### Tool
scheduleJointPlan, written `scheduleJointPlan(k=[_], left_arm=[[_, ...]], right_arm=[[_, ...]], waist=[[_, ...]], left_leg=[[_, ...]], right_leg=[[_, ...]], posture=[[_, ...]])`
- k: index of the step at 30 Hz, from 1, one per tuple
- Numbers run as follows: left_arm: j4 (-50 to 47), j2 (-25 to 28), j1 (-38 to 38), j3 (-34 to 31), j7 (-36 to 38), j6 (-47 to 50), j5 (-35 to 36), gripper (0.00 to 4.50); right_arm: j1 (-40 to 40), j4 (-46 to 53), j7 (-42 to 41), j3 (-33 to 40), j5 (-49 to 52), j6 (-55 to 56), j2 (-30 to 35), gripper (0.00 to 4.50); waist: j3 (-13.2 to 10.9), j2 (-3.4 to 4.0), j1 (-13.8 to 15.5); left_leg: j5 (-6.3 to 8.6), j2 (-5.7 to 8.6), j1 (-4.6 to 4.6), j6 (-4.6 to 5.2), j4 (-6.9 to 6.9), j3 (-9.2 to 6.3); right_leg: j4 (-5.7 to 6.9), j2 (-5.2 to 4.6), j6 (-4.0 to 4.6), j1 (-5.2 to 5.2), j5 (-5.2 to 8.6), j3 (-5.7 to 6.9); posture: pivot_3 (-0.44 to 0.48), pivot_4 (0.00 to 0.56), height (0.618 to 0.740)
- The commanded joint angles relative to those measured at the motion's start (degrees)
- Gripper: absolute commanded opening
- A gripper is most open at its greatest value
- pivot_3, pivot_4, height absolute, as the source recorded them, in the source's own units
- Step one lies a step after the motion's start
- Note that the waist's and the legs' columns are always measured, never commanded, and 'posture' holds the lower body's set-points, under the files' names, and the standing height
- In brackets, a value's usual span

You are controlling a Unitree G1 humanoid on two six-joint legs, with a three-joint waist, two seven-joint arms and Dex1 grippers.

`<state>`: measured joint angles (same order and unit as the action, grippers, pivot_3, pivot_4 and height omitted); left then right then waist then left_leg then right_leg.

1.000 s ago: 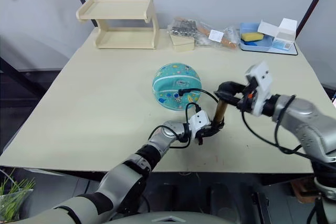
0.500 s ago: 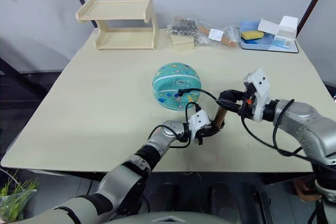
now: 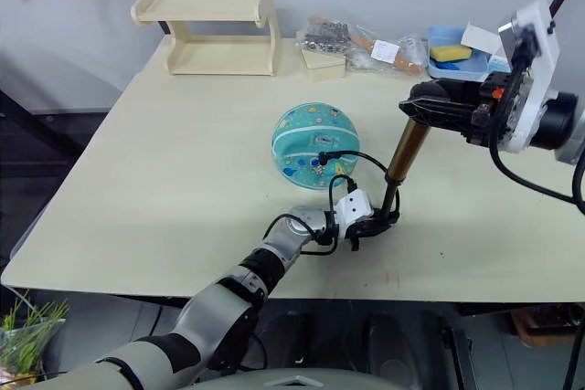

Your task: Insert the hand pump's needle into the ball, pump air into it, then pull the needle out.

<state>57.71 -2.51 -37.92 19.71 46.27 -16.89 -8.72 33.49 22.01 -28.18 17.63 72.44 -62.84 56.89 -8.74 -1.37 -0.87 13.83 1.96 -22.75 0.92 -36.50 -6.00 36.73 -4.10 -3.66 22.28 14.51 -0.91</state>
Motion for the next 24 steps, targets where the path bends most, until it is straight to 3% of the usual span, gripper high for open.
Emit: scheduleJointPlan(k=[1, 6, 9, 12, 18, 24], left_arm=[[5.5, 1.2, 3.6, 1.7, 0.6, 2.9, -2.5, 1.04], [5.0, 1.3, 4.3, 1.7, 0.3, 2.7, -2.4, 1.04], [4.2, 1.4, 5.1, 1.7, -0.1, 2.8, -2.2, 1.04], [3.7, 1.6, 5.4, 1.6, -0.2, 3.0, -2.2, 1.04], [3.7, 1.7, 5.1, 1.5, -0.1, 3.2, -2.4, 1.04], [4.3, 1.4, 4.6, 1.5, -0.1, 3.1, -2.6, 1.04]], right_arm=[[-7.0, 0.6, -3.4, -7.5, -10.6, 6.3, -3.6, 1.67], [-14.5, -4.6, -8.6, -18.1, -24.7, 15.3, -7.9, 1.67], [-18.4, -13.8, -10.5, -25.7, -33.4, 22.8, -14.6, 1.67], [-19.9, -18.8, -11.9, -28.6, -39.0, 27.5, -19.0, 1.67], [-17.9, -13.8, -12.6, -22.5, -37.7, 27.3, -19.5, 1.67], [-10.8, -1.0, -11.1, -10.1, -26.0, 19.1, -15.2, 1.67]], waist=[[0.2, -0.24, -0.2], [0.5, -0.57, -0.7], [1.2, -1.02, -1.2], [1.8, -1.20, -1.5], [1.9, -1.05, -1.5], [1.3, -0.11, -1.1]], left_leg=[[0.00, 0.00, 0.07, 0.00, -0.01, 0.08], [0.06, -0.15, 0.92, 0.05, 0.07, 0.19], [0.07, -0.27, 1.06, 0.04, 0.10, 0.15], [0.15, -0.45, 1.21, -0.10, 0.13, 0.13], [0.19, -0.57, 1.43, -0.16, 0.13, 0.15], [0.18, -0.42, 0.95, -0.16, 0.01, 0.15]], right_leg=[[0.00, 0.00, -0.03, -0.02, -0.01, -0.07], [-0.01, 0.08, -0.38, -0.75, 0.22, -0.14], [0.00, 0.20, -0.37, -0.84, 0.23, -0.12], [-0.01, 0.40, -0.37, -0.92, 0.23, -0.15], [0.02, 0.54, -0.36, -1.00, 0.22, -0.22], [0.03, 0.40, -0.35, -0.71, 0.20, -0.24]], posture=[[0.000, 0.150, 0.740], [0.000, 0.150, 0.740], [0.000, 0.150, 0.740], [0.000, 0.150, 0.740], [0.000, 0.150, 0.740], [0.000, 0.150, 0.740]])
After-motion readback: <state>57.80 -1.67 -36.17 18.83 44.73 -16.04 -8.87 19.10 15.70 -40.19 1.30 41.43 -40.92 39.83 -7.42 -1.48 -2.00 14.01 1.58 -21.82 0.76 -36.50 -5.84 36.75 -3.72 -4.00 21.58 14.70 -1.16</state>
